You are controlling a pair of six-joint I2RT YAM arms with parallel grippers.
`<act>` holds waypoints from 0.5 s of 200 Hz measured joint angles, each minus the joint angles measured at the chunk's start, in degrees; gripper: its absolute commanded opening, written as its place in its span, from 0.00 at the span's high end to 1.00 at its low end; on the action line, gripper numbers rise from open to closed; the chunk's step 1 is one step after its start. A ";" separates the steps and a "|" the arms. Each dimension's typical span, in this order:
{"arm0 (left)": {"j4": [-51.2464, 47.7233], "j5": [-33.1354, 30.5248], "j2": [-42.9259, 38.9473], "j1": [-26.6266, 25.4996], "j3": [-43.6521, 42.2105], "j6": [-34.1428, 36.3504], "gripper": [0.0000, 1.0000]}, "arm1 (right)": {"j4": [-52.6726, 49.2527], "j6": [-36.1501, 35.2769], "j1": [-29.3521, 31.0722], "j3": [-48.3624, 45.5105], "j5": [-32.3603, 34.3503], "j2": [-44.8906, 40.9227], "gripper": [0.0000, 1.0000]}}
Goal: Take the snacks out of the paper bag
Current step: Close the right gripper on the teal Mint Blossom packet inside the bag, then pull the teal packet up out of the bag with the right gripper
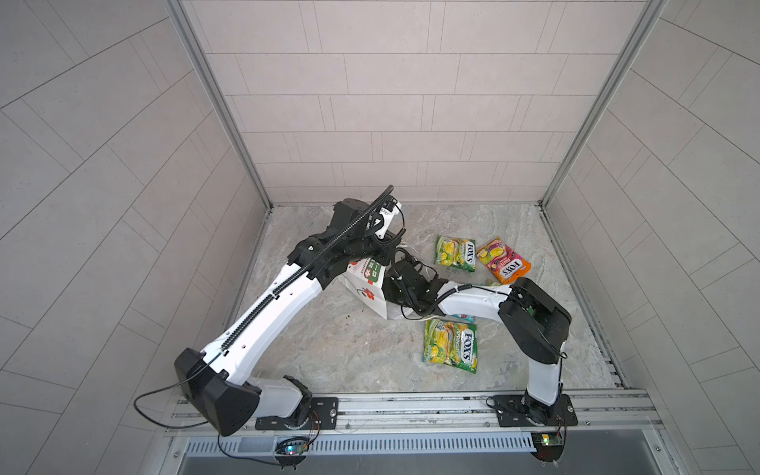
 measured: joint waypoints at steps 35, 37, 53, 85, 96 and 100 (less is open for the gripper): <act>0.02 0.02 0.00 0.00 -0.02 -0.02 1.00 | 1.40 2.21 0.00 1.81 1.46 2.01 0.50; 0.02 0.02 0.00 0.00 -0.02 -0.02 1.00 | 1.57 2.32 0.00 1.90 1.49 2.16 0.50; 0.02 0.09 0.00 0.00 -0.04 -0.02 1.00 | 3.50 3.08 0.00 2.47 2.01 3.17 0.54; 0.02 0.22 0.00 0.00 -0.07 -0.02 1.00 | 8.61 4.11 -0.17 2.73 2.69 5.70 0.60; 0.02 0.22 0.00 0.02 -0.13 -0.02 1.00 | 10.16 4.28 -0.31 2.91 2.56 6.80 0.64; 0.00 0.20 0.00 0.02 -0.15 -0.02 1.00 | 10.60 4.35 -0.37 3.13 2.58 7.28 0.66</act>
